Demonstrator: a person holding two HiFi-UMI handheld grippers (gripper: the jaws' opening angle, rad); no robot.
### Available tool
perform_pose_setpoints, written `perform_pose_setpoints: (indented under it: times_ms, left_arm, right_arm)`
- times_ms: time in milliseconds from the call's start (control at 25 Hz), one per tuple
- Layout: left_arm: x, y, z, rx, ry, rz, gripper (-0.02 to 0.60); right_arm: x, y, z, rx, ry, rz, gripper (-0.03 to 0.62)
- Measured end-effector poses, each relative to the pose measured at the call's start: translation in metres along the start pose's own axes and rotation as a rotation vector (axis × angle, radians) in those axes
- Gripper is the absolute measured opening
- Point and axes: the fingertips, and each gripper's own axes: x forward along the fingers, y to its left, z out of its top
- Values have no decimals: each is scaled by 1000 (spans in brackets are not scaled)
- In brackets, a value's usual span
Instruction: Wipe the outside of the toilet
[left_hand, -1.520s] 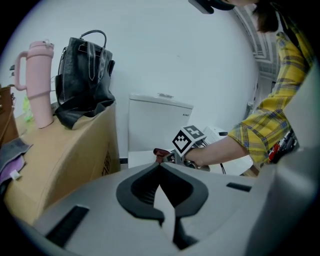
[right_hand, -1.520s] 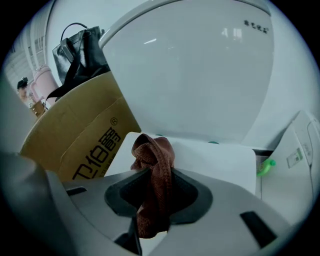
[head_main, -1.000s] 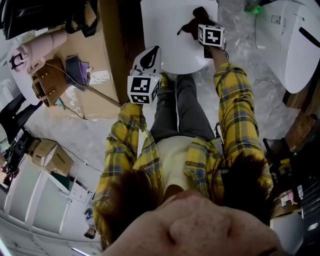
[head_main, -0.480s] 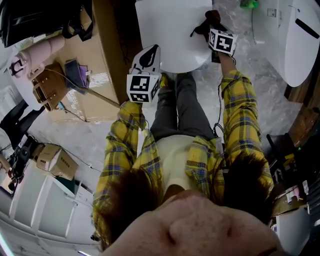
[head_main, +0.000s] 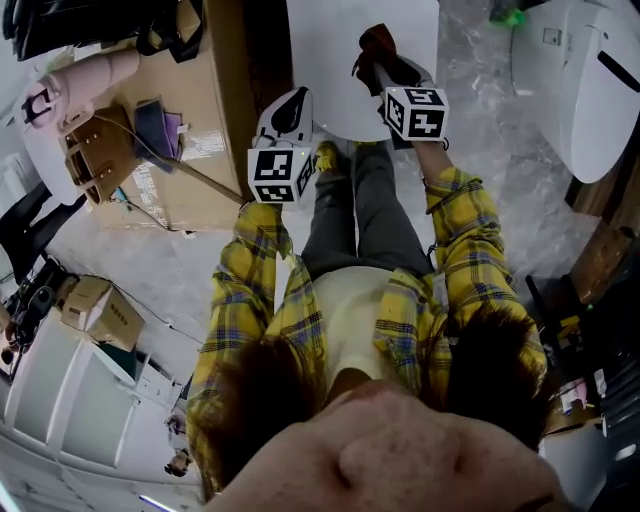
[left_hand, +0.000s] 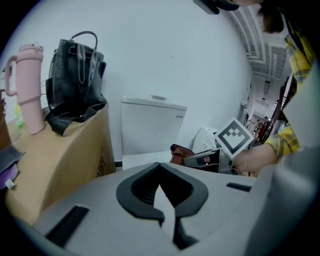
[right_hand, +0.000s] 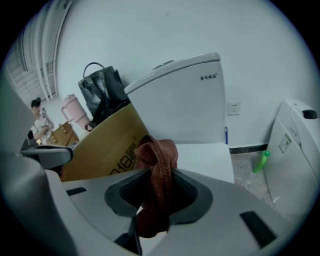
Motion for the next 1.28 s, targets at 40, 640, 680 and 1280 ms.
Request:
perform_pose_setpoints:
  times_ms: [40, 640, 680, 1280]
  left_arm:
    - [-3, 4, -2, -8, -2, 10, 2]
    - [-31, 36, -29, -70, -5, 92, 2]
    - [-32, 36, -30, -72, -5, 92, 2]
    - [-10, 26, -30, -51, 25, 38, 2]
  right_arm:
    - [2, 13, 0, -11, 2, 27, 124]
    - [86, 112, -41, -89, 140, 178, 124]
    - [94, 110, -45, -85, 155, 170, 124]
    - [106, 29, -71, -79, 275, -1, 124]
